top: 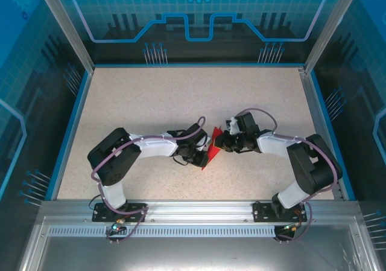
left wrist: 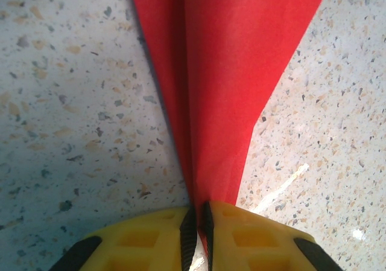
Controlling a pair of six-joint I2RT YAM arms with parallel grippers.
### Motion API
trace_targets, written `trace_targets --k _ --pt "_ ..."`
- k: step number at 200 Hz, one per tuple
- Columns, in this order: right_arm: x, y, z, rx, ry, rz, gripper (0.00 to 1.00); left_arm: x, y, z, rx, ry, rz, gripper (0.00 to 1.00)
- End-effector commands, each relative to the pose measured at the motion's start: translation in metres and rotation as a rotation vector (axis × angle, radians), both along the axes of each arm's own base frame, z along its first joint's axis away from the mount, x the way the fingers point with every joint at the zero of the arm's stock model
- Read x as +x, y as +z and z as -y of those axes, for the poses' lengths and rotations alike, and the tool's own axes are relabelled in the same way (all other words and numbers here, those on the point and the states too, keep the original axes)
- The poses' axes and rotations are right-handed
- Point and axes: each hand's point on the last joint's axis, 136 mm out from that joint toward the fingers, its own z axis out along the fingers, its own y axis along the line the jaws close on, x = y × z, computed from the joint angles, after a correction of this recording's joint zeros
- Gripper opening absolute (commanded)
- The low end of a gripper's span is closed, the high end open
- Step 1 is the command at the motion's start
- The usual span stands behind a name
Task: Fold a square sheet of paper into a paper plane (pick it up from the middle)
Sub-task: Fold the wing for the fifth time at the center of the table.
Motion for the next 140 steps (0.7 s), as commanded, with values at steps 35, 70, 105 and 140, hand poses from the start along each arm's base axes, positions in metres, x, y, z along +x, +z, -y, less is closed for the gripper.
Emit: trace_targets --k 35,70,105,140 --pt "0.006 -0.020 -0.015 0.048 -0.025 -0.024 0.14 -0.021 -0.063 -0.023 0.134 0.003 -0.061 0.18" --pt "0.009 -0.026 -0.015 0.035 -0.038 -0.031 0.14 -0.022 -0.066 -0.025 0.142 0.001 -0.066 0.18" --pt "0.004 -0.021 -0.021 0.069 -0.033 -0.029 0.12 -0.023 -0.067 -0.026 0.142 0.004 -0.069 0.18" --pt "-0.005 -0.016 -0.021 0.081 -0.035 -0.051 0.11 -0.023 -0.068 -0.028 0.143 0.005 -0.072 0.17"
